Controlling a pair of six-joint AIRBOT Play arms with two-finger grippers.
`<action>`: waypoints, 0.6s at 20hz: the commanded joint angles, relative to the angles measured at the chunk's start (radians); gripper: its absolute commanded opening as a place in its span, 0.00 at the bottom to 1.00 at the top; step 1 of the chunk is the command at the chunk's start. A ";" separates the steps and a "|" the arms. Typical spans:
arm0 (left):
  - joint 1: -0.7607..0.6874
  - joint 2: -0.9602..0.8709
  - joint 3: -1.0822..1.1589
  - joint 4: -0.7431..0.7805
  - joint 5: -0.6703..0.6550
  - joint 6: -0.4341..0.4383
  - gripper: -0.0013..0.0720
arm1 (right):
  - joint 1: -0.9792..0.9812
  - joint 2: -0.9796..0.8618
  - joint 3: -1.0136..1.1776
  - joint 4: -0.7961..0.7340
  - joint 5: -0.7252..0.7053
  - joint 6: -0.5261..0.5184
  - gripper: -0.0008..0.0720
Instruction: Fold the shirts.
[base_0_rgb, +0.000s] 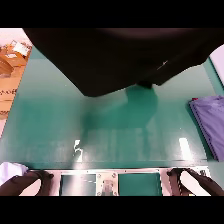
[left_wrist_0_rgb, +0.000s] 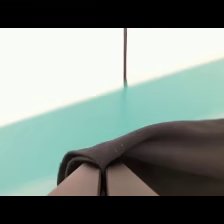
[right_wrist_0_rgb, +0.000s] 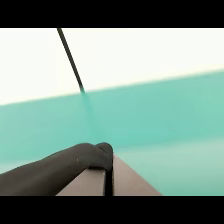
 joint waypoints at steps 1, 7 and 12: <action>0.001 0.125 0.069 0.019 0.027 0.021 0.05 | 0.000 0.145 0.024 -0.008 -0.095 0.000 0.04; 0.001 0.153 0.106 0.132 0.016 0.001 0.05 | 0.000 0.204 0.023 -0.014 -0.210 0.000 0.04; 0.001 -0.054 0.106 0.122 -0.215 -0.023 0.05 | 0.019 0.046 -0.033 0.024 -0.109 0.000 0.04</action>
